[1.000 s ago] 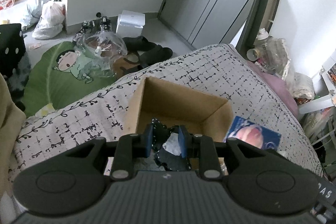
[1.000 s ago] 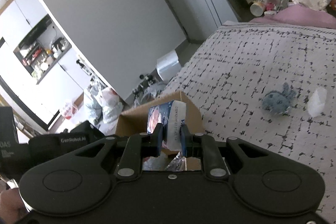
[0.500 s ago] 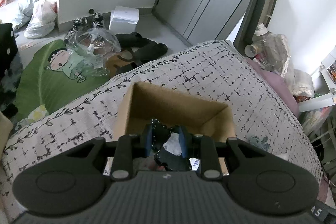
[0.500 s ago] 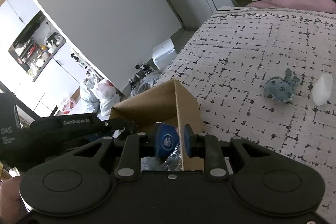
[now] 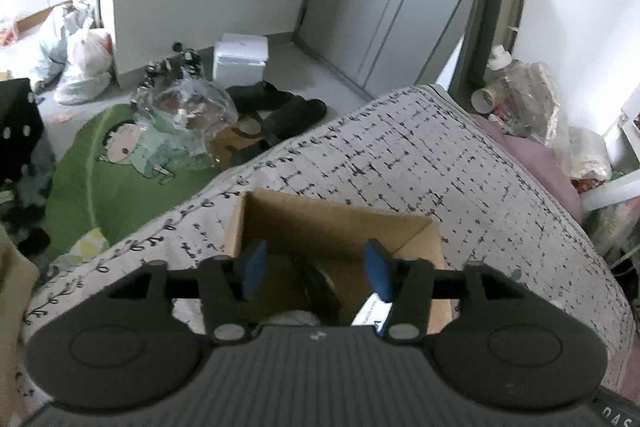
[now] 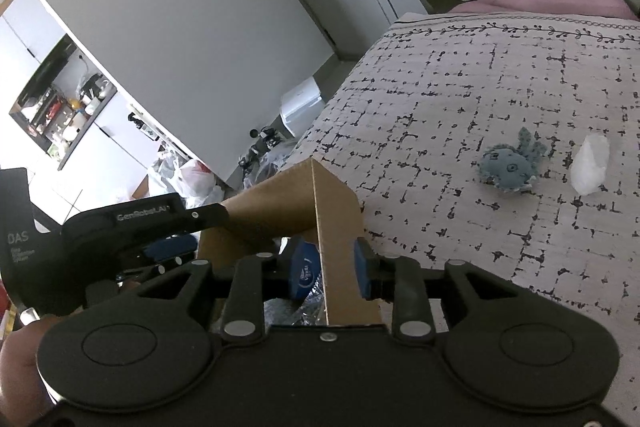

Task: Organize soft objects
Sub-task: 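Open the right gripper dropping the tissue pack into the box while the left gripper releases the scrunchie, then move the left gripper to the blue plush fish while the right gripper moves to the clear plastic bag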

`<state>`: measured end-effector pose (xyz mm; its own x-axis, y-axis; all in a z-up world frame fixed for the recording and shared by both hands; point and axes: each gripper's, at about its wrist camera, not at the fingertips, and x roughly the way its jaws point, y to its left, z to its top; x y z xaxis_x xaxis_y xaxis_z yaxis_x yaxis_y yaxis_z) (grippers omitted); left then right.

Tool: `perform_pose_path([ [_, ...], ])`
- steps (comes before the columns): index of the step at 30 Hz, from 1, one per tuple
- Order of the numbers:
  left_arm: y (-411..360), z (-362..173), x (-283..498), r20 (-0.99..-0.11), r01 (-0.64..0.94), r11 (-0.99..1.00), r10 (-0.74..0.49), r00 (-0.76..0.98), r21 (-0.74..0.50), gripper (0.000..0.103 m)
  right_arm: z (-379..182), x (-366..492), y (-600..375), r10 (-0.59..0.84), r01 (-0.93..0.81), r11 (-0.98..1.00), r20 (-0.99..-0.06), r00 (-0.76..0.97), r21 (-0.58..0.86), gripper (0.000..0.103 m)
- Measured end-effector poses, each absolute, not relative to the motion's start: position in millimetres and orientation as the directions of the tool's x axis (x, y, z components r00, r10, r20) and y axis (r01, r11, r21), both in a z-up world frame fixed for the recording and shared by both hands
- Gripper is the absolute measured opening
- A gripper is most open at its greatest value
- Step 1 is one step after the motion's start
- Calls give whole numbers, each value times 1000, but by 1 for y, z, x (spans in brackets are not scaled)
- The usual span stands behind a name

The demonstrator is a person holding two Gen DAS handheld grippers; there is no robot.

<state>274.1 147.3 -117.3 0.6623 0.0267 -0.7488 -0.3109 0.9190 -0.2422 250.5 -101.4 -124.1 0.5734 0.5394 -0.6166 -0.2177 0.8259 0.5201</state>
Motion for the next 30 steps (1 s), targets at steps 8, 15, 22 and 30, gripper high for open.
perform_pose_path([
  [8,134,-105,266,-750,-308,927,45,660,-215,60,-116,246,-125,510,-176,838,-627,588,517,50],
  [15,108,-91,259,-748,-295,939,67,661,-176,68,-109,244,-161,493,-136,838,-627,603,529,60],
  [22,86,-79,256,-740,-279,948,77,669,-153,69,-105,246,-198,469,-69,827,-617,632,558,80],
  [30,56,-71,257,-734,-249,959,74,675,-132,69,-105,247,-233,467,-26,807,-611,639,589,83],
])
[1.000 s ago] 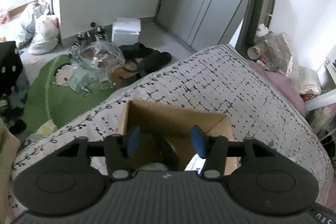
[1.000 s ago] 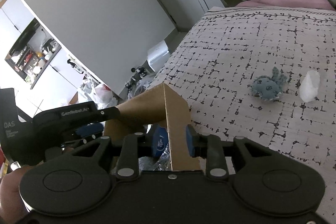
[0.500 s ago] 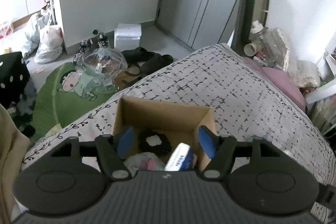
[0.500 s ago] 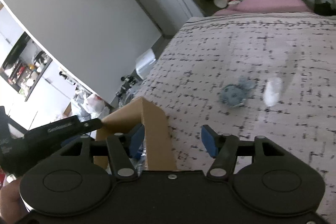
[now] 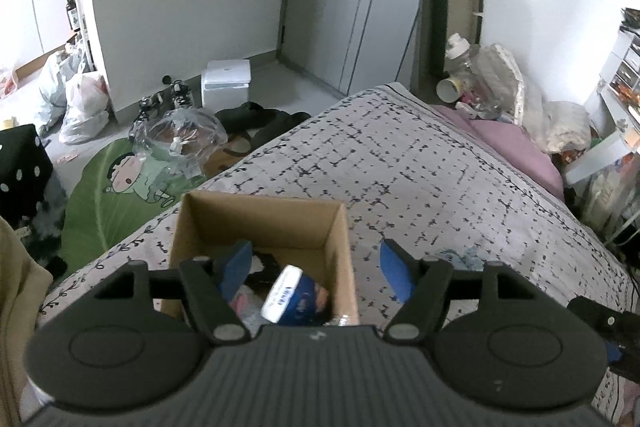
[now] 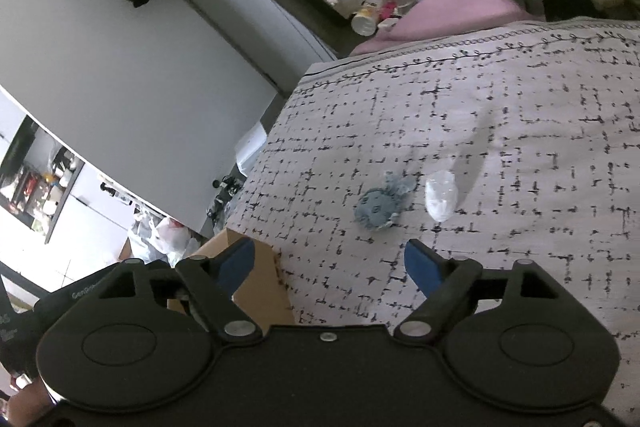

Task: Organize soft objects
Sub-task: 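Move the left gripper to the blue plush fish while the right gripper moves to the clear plastic bag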

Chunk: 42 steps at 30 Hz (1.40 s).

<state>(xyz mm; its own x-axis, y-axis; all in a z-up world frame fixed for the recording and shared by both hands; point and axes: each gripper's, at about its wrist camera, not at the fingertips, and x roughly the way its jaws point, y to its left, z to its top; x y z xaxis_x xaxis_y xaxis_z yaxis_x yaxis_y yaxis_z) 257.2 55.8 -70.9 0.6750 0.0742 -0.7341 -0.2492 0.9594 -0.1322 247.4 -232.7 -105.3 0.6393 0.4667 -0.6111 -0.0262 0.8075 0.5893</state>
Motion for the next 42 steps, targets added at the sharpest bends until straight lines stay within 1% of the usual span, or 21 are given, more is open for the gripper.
perform_pose_path([
  [6,32,-70,261,-736,-219,968,61,674,-120,70,-107,249,-254,468,-9,793,-601,648,609,85],
  [14,0,-75,271,-745,-183,977,38,666,-114,70,-115,256,-286,433,60,766,-582,688,640,85],
  [16,-6,-78,275,-744,-177,975,22,667,-130,70,-119,259,-292,431,71,757,-578,693,649,85],
  [17,-9,-79,276,-741,-178,974,18,672,-137,72,-122,262,-294,427,81,756,-583,691,649,85],
  [18,-12,-80,278,-736,-180,974,23,677,-135,80,-124,263,-296,424,90,753,-585,691,652,85],
  [19,-16,-80,279,-729,-182,975,31,684,-129,85,-127,265,-299,424,98,748,-585,691,657,85],
  [22,-26,-84,286,-725,-165,978,21,688,-128,92,-135,272,-302,430,118,731,-588,684,672,85],
  [26,-41,-94,297,-746,-133,982,-12,666,-134,93,-143,278,-302,440,124,722,-590,677,681,85],
  [28,-48,-100,303,-751,-124,984,-15,660,-128,93,-147,281,-304,446,121,714,-581,681,690,89],
  [29,-51,-103,305,-753,-122,984,-20,658,-133,93,-149,284,-304,451,119,711,-578,680,694,94],
  [30,-52,-106,308,-758,-125,982,-25,652,-140,95,-151,286,-304,453,122,708,-580,678,695,96],
  [31,-54,-110,311,-763,-132,981,-27,646,-146,98,-154,289,-303,451,128,708,-584,675,695,96],
  [34,-56,-119,321,-777,-148,976,-31,629,-159,102,-161,297,-300,459,135,707,-595,660,694,96],
  [37,-57,-131,331,-797,-161,974,-30,603,-158,103,-168,303,-296,462,139,711,-608,646,689,96],
  [40,-57,-141,339,-810,-174,967,-49,585,-185,102,-175,309,-294,464,147,713,-618,635,686,96],
  [42,-57,-147,344,-814,-190,963,-47,579,-191,102,-181,314,-293,463,157,714,-628,626,683,91],
])
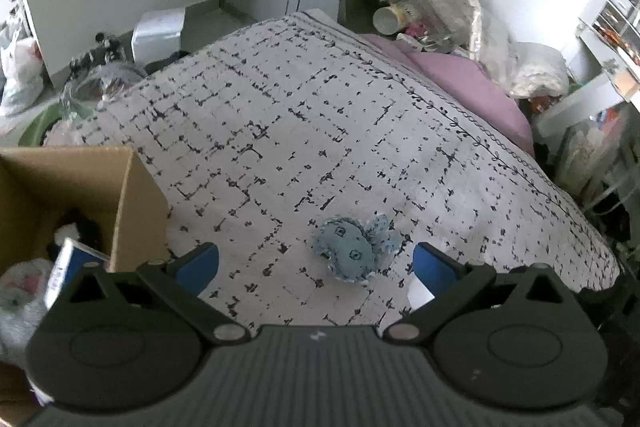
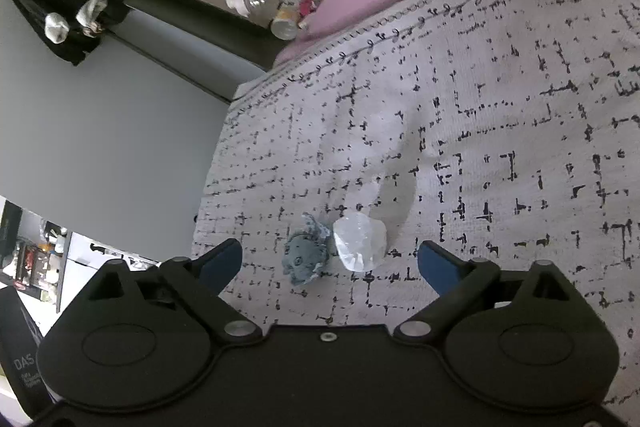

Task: Organize soft objects
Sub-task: 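Move the left gripper to the blue plush fish while the right gripper moves to the clear plastic bag, then close the left gripper on the plush fish while the right gripper grasps the clear plastic bag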

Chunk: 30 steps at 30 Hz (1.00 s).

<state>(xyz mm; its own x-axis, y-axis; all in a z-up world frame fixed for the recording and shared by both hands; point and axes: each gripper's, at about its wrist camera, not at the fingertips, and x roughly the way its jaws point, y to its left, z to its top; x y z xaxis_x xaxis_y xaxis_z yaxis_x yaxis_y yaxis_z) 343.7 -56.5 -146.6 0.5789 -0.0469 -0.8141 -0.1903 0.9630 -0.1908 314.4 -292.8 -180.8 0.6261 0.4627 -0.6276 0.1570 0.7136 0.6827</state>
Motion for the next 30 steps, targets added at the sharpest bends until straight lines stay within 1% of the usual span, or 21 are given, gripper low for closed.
perform_pose_path([
  [1,-58,-149,347,-820,-202,964,-25,572,-171,102,-184,317,-292,461,163,716,-634,621,679,90],
  [3,-59,-155,352,-828,-217,966,5,560,-141,102,-189,321,-291,457,174,718,-646,612,674,85],
  [7,-59,-170,364,-847,-219,960,-34,531,-176,100,-198,329,-285,456,183,726,-664,593,663,79],
  [9,-60,-176,369,-849,-216,958,-48,526,-189,99,-204,334,-282,458,188,733,-678,575,654,73],
  [10,-60,-179,371,-849,-217,956,-55,525,-196,98,-206,336,-281,457,191,735,-683,570,651,73],
  [11,-60,-181,373,-850,-221,953,-62,523,-206,96,-208,338,-280,455,192,738,-688,566,647,72],
  [13,-58,-189,378,-856,-239,942,-85,510,-236,87,-212,342,-277,446,195,747,-697,561,635,70],
  [14,-57,-192,380,-858,-248,935,-98,504,-252,84,-214,344,-277,443,197,750,-701,559,632,69],
  [16,-55,-199,386,-860,-263,922,-123,496,-283,74,-216,347,-275,440,202,753,-707,554,626,68],
  [20,-56,-206,394,-859,-284,910,-132,494,-302,63,-221,351,-271,438,205,759,-717,542,618,62],
  [22,-58,-210,398,-862,-300,902,-136,488,-312,54,-223,352,-269,427,206,770,-728,536,604,60],
  [24,-59,-216,400,-868,-320,892,-141,475,-320,52,-223,352,-267,417,197,783,-733,537,590,57],
  [29,-67,-220,402,-867,-334,893,-113,484,-303,52,-226,353,-267,406,180,796,-731,549,577,56],
  [30,-69,-220,402,-868,-340,891,-108,484,-301,49,-226,354,-266,403,176,799,-729,553,575,53],
])
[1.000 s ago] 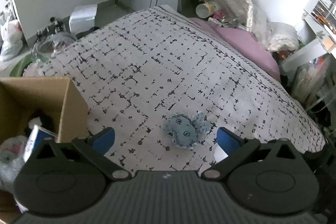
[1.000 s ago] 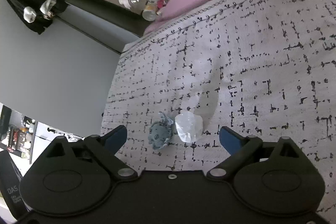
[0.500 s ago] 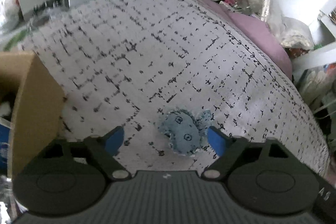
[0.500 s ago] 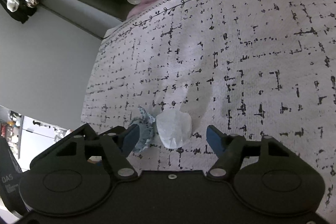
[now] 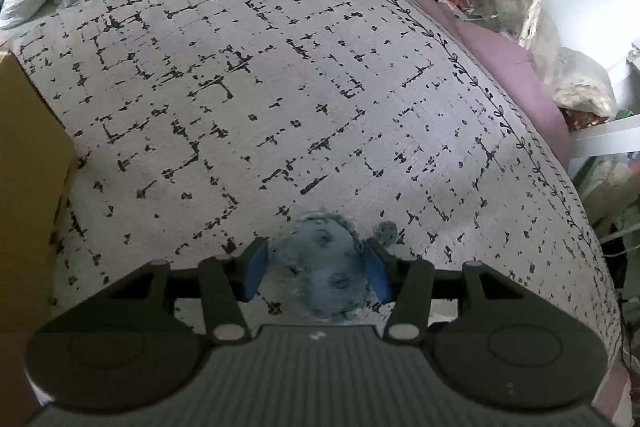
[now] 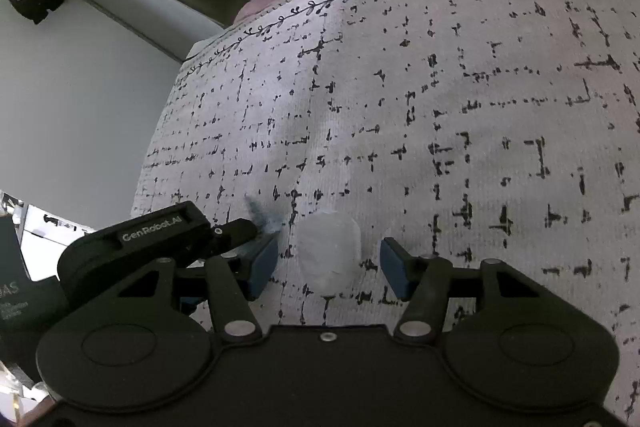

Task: Organize soft objects
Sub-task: 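Close the left gripper on the plush fish while the right gripper grasps the clear plastic bag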

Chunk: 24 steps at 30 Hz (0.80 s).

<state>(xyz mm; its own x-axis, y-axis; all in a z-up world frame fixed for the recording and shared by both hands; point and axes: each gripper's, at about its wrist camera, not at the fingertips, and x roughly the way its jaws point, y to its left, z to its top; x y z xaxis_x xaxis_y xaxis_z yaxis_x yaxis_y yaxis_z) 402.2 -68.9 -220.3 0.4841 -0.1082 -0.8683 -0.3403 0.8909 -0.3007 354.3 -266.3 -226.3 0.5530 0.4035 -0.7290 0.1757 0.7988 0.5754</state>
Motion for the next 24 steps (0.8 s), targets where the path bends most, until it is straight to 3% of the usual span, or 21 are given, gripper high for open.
perform_pose_path([
  [3,-71,-219,404,-873,-356,884,-107,476,-303,30,-227,356,-266,372,167,824,-740,560,541,33],
  [7,-72,-212,400,-866,-366,876,-105,490,-313,20,-228,357,-270,384,159,818,-730,565,553,32],
  [24,-59,-144,342,-800,-281,909,-88,593,-308,20,-185,298,-274,370,120,825,-689,623,552,32],
])
